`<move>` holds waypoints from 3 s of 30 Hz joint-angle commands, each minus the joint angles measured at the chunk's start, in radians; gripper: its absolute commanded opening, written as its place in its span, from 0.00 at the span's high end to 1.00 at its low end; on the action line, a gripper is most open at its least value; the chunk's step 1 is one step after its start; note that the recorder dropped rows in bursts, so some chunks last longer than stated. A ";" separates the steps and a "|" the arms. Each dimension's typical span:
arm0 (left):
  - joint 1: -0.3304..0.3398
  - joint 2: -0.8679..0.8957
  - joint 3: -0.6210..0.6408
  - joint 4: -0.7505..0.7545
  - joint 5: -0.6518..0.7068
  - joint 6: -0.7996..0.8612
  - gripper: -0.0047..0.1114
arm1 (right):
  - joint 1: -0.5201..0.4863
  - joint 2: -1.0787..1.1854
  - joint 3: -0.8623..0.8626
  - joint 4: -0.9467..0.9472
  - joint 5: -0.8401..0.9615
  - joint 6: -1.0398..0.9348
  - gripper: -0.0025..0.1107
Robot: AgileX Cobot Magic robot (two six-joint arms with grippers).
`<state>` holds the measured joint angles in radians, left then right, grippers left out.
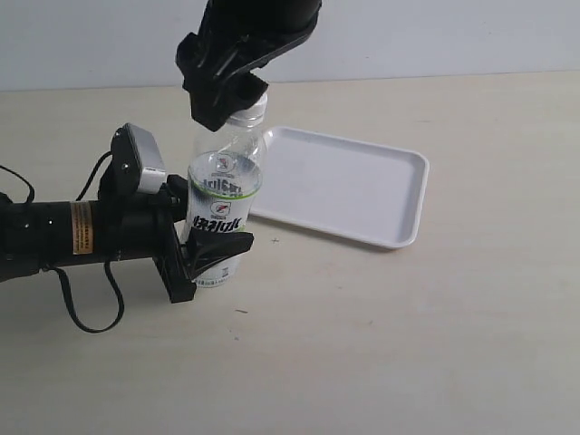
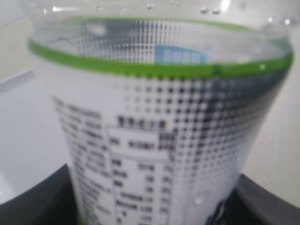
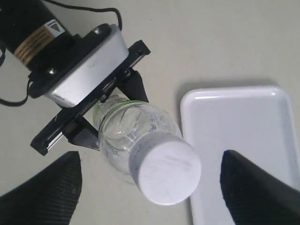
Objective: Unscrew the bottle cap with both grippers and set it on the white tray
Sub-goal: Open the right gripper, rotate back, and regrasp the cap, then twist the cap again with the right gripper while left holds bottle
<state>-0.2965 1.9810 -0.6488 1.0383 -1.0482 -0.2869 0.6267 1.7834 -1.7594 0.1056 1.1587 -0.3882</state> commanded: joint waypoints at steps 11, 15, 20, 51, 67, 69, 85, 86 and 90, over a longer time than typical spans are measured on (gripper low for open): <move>-0.004 -0.013 -0.006 0.005 -0.046 0.006 0.96 | 0.002 -0.002 -0.002 -0.076 -0.024 0.348 0.34; -0.004 -0.013 -0.006 0.005 -0.046 0.006 0.96 | -0.005 0.009 -0.002 -0.051 0.013 0.348 0.35; -0.004 -0.013 -0.006 0.005 -0.046 0.006 0.96 | -0.040 0.032 -0.002 0.055 0.037 0.322 0.35; -0.004 -0.013 -0.006 0.042 -0.050 -0.004 0.96 | -0.048 0.054 -0.002 0.074 0.062 -0.531 0.98; -0.004 -0.013 -0.006 0.060 -0.057 -0.004 0.96 | -0.048 0.054 -0.002 0.074 0.062 -1.316 0.98; -0.004 -0.013 -0.006 0.061 -0.057 -0.004 0.96 | -0.046 0.054 -0.002 0.076 0.062 -1.463 0.98; -0.004 -0.013 -0.006 0.075 -0.080 -0.004 0.96 | -0.046 0.054 -0.002 0.071 0.045 -1.720 0.98; -0.004 -0.013 -0.006 0.075 -0.080 -0.004 0.96 | -0.046 0.054 -0.002 0.071 0.045 -1.718 0.98; -0.004 -0.013 -0.006 0.075 -0.080 -0.009 0.96 | -0.046 0.037 -0.002 0.071 0.049 -1.719 0.98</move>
<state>-0.2965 1.9810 -0.6488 1.1185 -1.0482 -0.2804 0.5845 1.8369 -1.7594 0.1861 1.2201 -2.0910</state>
